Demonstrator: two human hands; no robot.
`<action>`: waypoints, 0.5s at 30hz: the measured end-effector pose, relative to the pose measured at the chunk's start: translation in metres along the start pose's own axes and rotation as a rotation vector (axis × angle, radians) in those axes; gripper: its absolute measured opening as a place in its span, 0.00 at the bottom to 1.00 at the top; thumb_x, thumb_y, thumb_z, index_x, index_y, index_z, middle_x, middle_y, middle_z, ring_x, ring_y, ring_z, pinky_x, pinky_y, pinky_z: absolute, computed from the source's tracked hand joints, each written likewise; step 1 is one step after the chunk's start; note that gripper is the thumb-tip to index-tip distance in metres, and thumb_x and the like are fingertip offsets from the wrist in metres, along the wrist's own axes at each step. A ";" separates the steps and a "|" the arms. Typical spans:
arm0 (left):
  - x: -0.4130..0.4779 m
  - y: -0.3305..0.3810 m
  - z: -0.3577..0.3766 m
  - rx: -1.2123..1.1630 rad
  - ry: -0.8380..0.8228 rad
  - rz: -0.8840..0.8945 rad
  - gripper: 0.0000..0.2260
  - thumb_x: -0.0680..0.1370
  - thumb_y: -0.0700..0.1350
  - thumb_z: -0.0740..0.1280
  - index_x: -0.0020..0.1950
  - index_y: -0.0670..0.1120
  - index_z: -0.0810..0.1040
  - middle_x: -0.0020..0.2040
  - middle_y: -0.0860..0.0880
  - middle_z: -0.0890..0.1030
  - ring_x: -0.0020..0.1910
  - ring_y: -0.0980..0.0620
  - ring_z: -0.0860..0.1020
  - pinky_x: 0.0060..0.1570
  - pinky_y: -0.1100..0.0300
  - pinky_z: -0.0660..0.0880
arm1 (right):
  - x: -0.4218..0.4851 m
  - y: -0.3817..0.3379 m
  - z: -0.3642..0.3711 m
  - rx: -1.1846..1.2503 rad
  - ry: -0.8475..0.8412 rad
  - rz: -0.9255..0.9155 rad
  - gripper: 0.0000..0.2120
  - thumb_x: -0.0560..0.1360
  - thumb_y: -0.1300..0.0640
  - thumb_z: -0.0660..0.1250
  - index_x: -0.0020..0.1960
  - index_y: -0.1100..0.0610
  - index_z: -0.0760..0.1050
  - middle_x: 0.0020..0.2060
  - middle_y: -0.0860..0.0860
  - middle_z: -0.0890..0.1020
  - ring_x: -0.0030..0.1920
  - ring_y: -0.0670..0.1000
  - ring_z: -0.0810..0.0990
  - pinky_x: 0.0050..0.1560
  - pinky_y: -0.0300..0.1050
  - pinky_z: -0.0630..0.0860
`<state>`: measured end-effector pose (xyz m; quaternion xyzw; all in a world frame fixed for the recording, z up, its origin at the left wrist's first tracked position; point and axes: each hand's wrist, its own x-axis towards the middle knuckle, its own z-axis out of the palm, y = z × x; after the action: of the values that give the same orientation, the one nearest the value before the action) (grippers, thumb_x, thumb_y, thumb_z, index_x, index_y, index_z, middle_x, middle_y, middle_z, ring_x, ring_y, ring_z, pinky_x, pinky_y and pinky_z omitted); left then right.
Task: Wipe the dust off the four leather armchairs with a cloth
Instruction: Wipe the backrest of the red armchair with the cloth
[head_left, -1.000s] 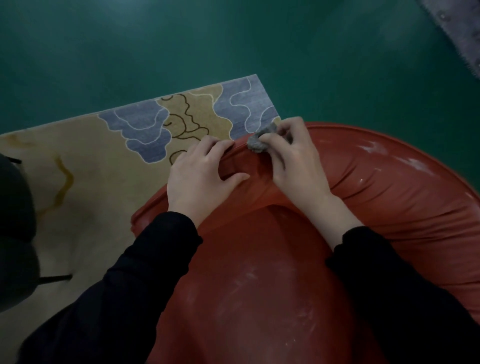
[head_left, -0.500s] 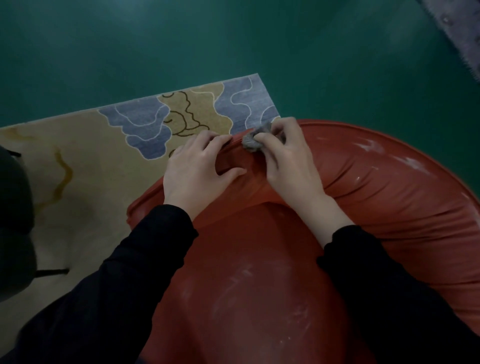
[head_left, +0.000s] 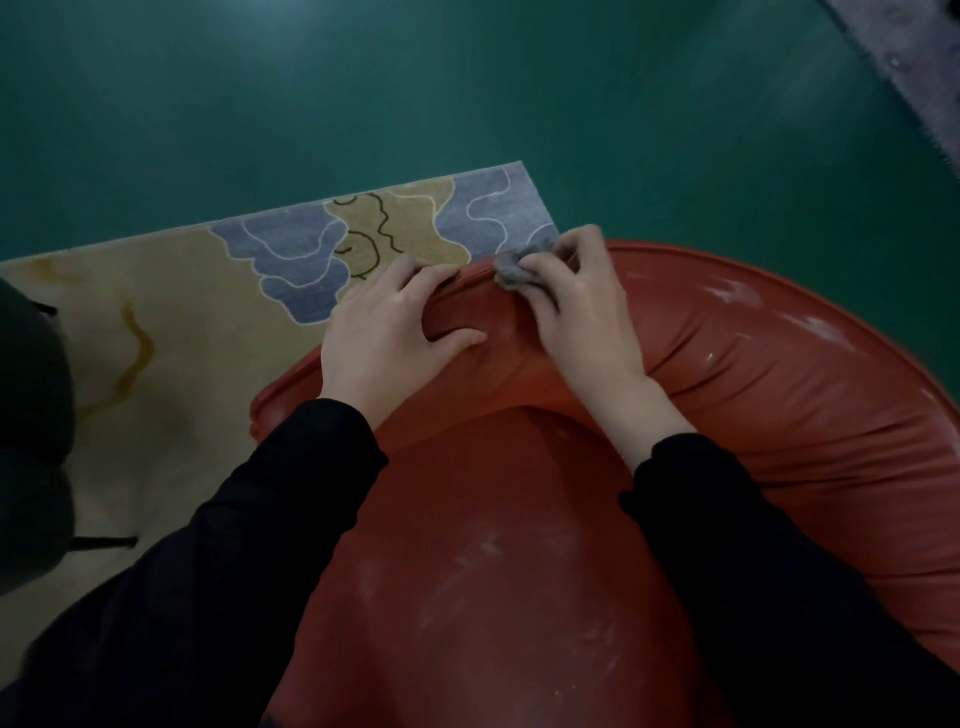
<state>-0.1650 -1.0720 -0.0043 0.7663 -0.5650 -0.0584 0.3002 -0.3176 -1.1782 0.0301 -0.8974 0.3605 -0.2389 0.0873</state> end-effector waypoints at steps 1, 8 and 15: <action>0.000 -0.001 0.000 -0.004 -0.005 -0.001 0.27 0.71 0.64 0.69 0.65 0.52 0.77 0.56 0.53 0.78 0.54 0.51 0.78 0.47 0.54 0.75 | 0.000 0.008 -0.003 -0.031 0.019 0.020 0.06 0.73 0.63 0.69 0.49 0.64 0.80 0.45 0.61 0.73 0.45 0.59 0.75 0.46 0.48 0.74; -0.001 0.000 -0.001 -0.013 -0.045 -0.002 0.28 0.72 0.65 0.68 0.67 0.51 0.75 0.57 0.52 0.77 0.57 0.51 0.76 0.50 0.55 0.74 | -0.004 0.041 -0.025 -0.120 0.142 0.326 0.07 0.75 0.60 0.67 0.51 0.62 0.80 0.49 0.61 0.72 0.48 0.58 0.75 0.52 0.44 0.70; 0.015 0.006 -0.005 -0.106 -0.091 -0.036 0.27 0.70 0.64 0.70 0.63 0.49 0.77 0.57 0.51 0.76 0.57 0.50 0.75 0.54 0.50 0.74 | -0.004 0.017 -0.002 -0.035 0.108 0.219 0.07 0.75 0.63 0.67 0.52 0.62 0.80 0.48 0.59 0.72 0.48 0.56 0.74 0.52 0.44 0.73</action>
<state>-0.1631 -1.0844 0.0064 0.7559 -0.5604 -0.1285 0.3132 -0.3314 -1.1875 0.0251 -0.8399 0.4647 -0.2696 0.0777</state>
